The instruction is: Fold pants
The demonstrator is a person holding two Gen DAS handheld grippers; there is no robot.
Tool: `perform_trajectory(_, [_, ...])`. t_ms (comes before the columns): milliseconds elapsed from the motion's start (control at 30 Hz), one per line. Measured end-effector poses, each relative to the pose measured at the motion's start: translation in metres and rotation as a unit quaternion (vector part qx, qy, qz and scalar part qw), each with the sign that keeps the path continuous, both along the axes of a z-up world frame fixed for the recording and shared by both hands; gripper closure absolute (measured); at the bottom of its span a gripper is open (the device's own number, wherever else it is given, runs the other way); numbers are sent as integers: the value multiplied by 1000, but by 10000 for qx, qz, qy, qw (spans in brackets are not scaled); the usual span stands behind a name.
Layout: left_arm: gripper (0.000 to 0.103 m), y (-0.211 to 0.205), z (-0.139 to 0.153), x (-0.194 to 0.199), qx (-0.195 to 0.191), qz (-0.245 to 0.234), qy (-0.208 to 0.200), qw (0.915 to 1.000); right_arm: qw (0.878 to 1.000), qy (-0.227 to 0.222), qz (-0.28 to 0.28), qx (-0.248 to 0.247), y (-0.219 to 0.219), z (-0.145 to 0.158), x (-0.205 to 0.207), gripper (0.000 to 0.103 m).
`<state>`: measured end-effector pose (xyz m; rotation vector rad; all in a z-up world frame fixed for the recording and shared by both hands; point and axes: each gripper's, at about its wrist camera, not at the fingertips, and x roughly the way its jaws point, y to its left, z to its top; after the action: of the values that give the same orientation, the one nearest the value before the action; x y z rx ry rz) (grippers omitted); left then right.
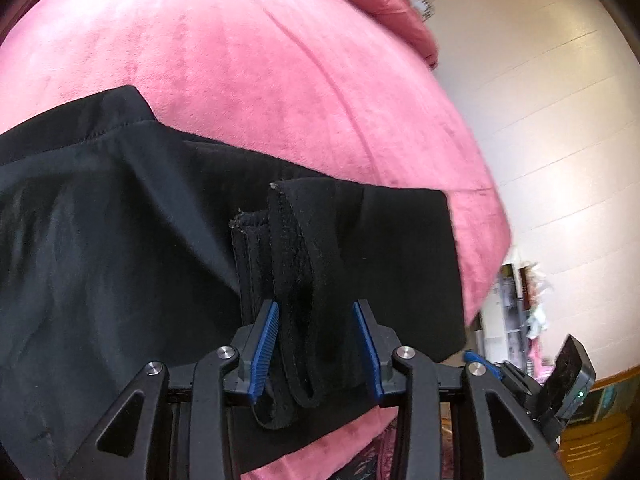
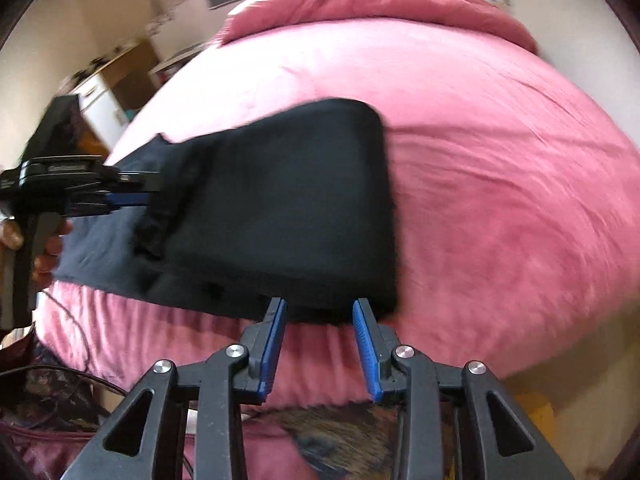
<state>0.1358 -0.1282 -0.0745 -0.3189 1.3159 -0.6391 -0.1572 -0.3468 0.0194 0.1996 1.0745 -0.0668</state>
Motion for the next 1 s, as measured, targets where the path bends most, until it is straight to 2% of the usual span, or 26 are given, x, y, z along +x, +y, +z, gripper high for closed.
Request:
perform_trajectory(133, [67,-7,-2,2,273,49,-7,9996,9990,78,-421,-119,-20,-11,-3,68])
perform_trajectory(167, [69,-8,-1,1,317,62,-54,9995,9987,95,-478,-130,-23,-14,-2,68])
perform_trajectory(233, [85,-11,6,-2,332,-17,-281,9991,9982,116,-555,-207,-26,-20,2,68])
perform_trajectory(333, [91,-13,14,-6,214,-163,-459,9986,9981,14,-620,8,-28,-27,11,68])
perform_trajectory(400, [92,-11,18,-6,100,-157,-502,9986,9979,-4,-618,206,-29,-31,16,67])
perform_trajectory(500, [93,0,25,-4,-224,-100,-522,9983,9980,-45,-628,53,-26,-32,20,68])
perform_trajectory(533, [93,9,29,-4,-334,-83,-551,9979,9978,-78,-652,14,-26,-32,21,70])
perform_trajectory(567, [93,20,34,-5,-436,-48,-588,9973,9978,-98,-655,29,-26,-30,20,80])
perform_trajectory(633, [93,36,41,-10,-540,-26,-635,9965,9988,-162,-471,26,-19,-24,20,83])
perform_trajectory(700, [93,47,40,-12,-377,-24,-639,9972,9997,-126,-160,-106,-11,-21,19,83])
perform_trajectory(733, [93,51,35,-12,-274,-72,-596,9978,9995,-41,-73,-299,-7,-22,20,83])
perform_trajectory(800, [93,54,18,-13,50,-124,-427,9990,9994,34,-21,-356,-6,-25,22,83])
perform_trajectory(900, [93,52,-7,-13,181,-124,-130,9997,9983,205,-11,-554,-3,-32,27,79])
perform_trajectory(1000, [88,51,-11,-8,32,-48,-25,10000,9976,305,69,-618,-3,-31,30,76])
